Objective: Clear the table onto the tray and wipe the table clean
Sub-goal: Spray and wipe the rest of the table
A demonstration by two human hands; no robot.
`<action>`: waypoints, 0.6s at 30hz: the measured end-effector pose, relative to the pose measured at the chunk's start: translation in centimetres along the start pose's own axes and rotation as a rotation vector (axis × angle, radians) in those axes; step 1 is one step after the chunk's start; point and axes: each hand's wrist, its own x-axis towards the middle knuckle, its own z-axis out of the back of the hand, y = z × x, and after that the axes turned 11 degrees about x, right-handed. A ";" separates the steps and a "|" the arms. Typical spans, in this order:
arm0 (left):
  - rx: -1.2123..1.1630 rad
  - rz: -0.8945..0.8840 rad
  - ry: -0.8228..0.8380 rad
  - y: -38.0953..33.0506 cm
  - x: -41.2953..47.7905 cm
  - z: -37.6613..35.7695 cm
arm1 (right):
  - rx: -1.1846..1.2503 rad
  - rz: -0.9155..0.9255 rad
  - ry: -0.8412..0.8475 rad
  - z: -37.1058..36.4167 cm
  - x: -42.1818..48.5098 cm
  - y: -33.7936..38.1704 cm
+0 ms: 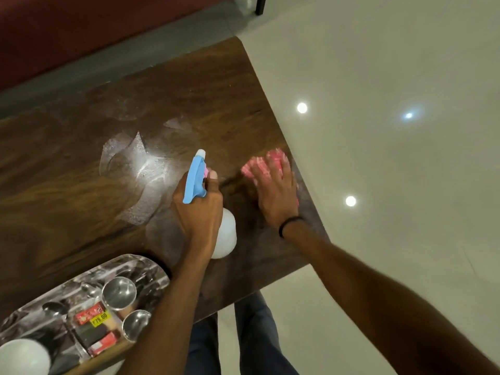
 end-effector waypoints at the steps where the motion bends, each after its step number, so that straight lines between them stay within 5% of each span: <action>1: -0.004 -0.009 -0.002 0.1 -0.2 -0.2 | -0.012 -0.035 -0.017 0.6 2.2 -0.3; 5: -0.001 -0.027 -0.006 -0.4 -1.2 -0.5 | 0.098 -0.321 -0.156 0.1 1.2 0.3; 8: 0.032 -0.084 -0.006 -1.4 -2.3 -0.3 | 0.127 -0.247 -0.084 -1.6 -6.1 2.5; 11: 0.048 -0.108 0.003 -1.5 -3.2 -0.4 | 0.066 -0.087 -0.030 -0.9 -3.3 0.2; 16: 0.055 -0.132 0.000 -1.1 -4.3 -0.3 | 0.086 -0.406 -0.187 0.0 -5.8 -1.9; 18: 0.054 -0.137 0.003 -1.2 -5.0 0.0 | 0.138 -0.355 -0.113 -1.2 -11.0 0.1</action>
